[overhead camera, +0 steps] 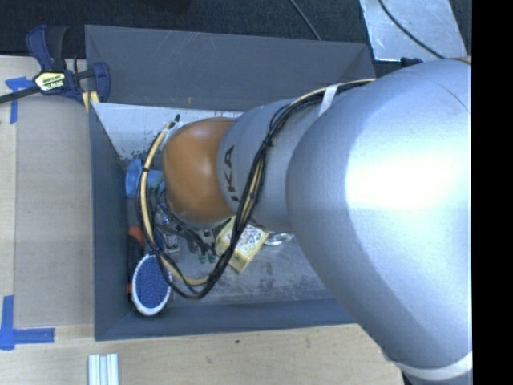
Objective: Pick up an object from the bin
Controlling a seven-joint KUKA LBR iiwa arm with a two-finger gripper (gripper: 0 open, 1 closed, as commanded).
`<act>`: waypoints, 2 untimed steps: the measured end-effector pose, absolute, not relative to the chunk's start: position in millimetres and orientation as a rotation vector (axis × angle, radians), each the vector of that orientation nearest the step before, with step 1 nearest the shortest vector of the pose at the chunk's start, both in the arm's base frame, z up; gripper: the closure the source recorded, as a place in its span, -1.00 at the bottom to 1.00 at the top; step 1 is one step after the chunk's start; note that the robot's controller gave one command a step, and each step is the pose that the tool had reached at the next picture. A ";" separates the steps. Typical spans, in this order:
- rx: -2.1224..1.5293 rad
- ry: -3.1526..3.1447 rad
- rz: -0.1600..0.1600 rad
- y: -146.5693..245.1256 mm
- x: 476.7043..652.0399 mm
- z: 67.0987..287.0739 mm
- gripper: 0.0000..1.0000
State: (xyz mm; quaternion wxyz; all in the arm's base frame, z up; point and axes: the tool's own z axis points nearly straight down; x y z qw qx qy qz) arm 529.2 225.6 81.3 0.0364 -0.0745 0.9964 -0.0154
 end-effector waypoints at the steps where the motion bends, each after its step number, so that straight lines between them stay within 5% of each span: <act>1: -0.227 3.060 -0.047 225.5 529.3 81.2 1.00; 2: -0.344 3.054 -0.064 221.7 542.1 74.9 1.00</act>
Offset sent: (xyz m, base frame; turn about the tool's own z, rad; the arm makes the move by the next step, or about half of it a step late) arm 0.0106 0.0004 -0.0110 -0.0751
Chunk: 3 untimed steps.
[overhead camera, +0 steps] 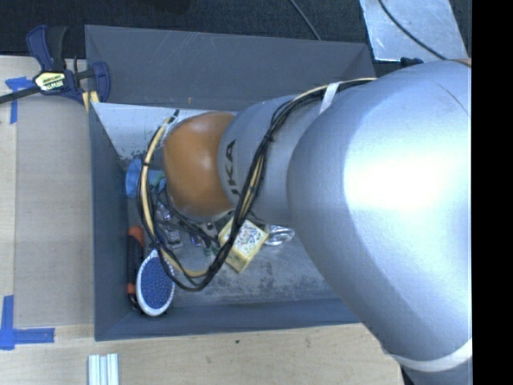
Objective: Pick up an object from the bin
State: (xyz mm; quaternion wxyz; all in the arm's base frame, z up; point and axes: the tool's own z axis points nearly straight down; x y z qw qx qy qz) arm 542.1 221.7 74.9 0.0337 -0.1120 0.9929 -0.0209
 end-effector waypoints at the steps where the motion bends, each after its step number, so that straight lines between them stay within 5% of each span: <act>1: -0.347 3.057 -0.060 220.1 545.3 73.6 1.00; 2: -0.733 2.994 -0.077 224.1 560.5 72.3 1.00; 3: -0.624 2.985 -0.061 198.9 540.0 78.0 1.00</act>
Offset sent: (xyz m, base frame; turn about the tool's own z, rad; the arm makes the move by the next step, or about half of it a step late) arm 0.0173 0.0038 -0.0049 -0.2555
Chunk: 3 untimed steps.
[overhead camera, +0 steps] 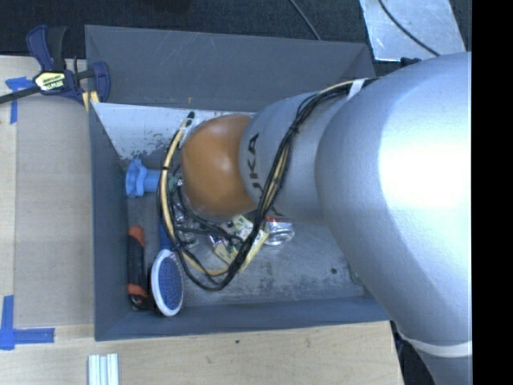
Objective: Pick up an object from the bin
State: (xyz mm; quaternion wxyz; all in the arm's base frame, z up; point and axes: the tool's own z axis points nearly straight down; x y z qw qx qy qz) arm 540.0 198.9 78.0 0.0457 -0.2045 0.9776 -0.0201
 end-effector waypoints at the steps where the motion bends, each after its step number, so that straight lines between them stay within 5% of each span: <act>1: -0.904 2.885 -0.089 226.4 519.9 82.2 1.00; 2: -0.822 2.935 -0.077 237.5 553.5 72.7 1.00; 3: -1.118 2.795 -0.104 231.5 536.6 75.1 1.00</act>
Offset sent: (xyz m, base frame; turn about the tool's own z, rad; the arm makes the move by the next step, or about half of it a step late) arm 0.0106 0.0404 -0.0080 -0.1350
